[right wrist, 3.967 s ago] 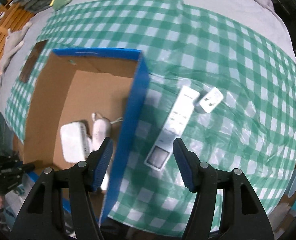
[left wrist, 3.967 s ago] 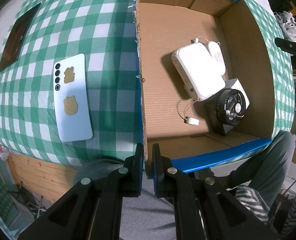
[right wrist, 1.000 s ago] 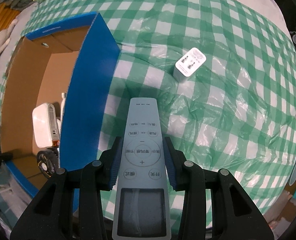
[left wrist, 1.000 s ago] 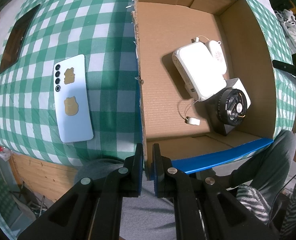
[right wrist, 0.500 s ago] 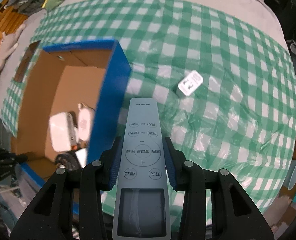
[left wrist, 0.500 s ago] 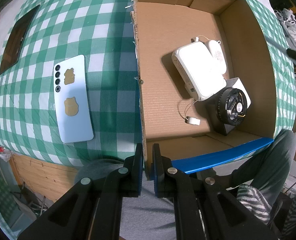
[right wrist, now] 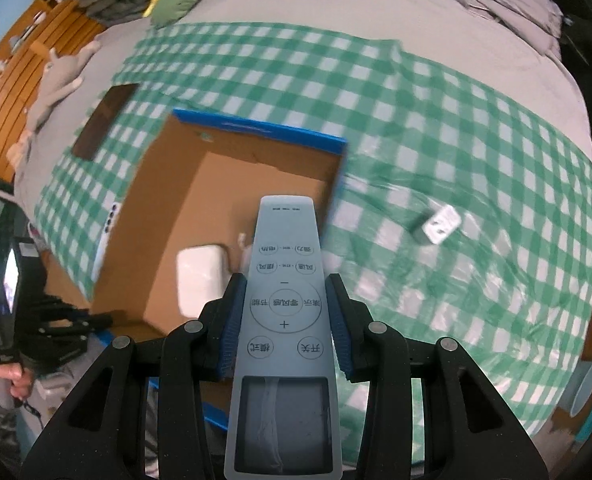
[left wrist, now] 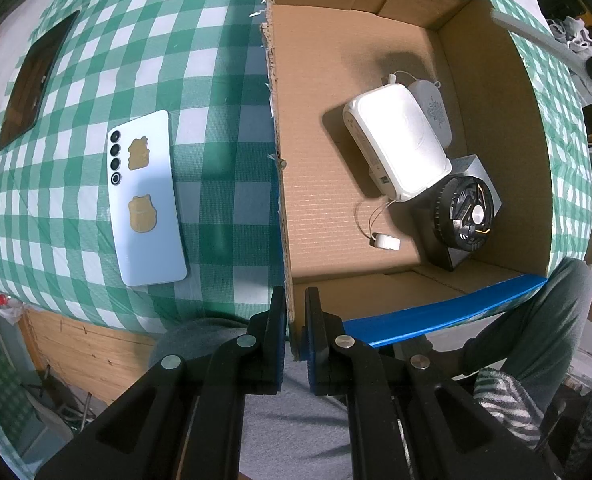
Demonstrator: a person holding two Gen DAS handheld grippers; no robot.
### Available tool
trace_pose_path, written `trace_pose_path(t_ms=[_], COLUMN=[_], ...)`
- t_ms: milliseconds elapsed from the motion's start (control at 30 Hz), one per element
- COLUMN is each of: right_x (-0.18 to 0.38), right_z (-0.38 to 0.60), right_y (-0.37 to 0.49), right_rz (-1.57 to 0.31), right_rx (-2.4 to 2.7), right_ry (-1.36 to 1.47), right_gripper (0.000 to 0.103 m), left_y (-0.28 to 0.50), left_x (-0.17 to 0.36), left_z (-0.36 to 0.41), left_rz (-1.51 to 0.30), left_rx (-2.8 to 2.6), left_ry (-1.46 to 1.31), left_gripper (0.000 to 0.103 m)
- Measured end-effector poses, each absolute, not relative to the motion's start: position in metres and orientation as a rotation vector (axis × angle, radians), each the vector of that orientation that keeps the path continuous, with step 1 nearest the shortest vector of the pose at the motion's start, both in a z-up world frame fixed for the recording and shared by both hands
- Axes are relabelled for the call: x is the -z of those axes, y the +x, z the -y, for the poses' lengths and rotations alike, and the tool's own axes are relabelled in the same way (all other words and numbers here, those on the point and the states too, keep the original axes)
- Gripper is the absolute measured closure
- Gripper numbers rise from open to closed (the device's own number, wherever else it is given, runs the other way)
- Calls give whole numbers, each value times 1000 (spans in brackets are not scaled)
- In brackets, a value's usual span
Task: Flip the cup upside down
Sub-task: 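Lift the white remote with the right tool and carry it over the box, then drop the remote into the box and open the right tool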
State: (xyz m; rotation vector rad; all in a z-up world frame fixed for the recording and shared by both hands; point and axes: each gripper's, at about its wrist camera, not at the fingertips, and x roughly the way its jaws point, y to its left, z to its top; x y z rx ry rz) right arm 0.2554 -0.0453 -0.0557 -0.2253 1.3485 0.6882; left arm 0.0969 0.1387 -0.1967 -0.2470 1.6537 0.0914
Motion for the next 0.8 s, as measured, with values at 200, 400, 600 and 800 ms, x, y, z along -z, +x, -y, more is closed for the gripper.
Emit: trace_pose_path(t_ms=[200,400,600,800], right_x=[80,106,132,151], right_z=[13,-11,-25,-29], right_y=[245,236,228,228], right_rz=[-1381,-1409,-1432,-1441], right_rx=[-704,-698,-684,-663], right_ry=[-259,-298,-333,-359], right_gripper=[64,64,64,64], left_y=[98,98,99,99], left_x=[197,197,195,194], left_z=[-139,-138,-135,-134], left_rz=[-1652,-1652,-1651,-1650], left_rx=[-92,-91,-89,-87], left_ry=[-246,-247,-244,-248], left_gripper=[96,96,96,96])
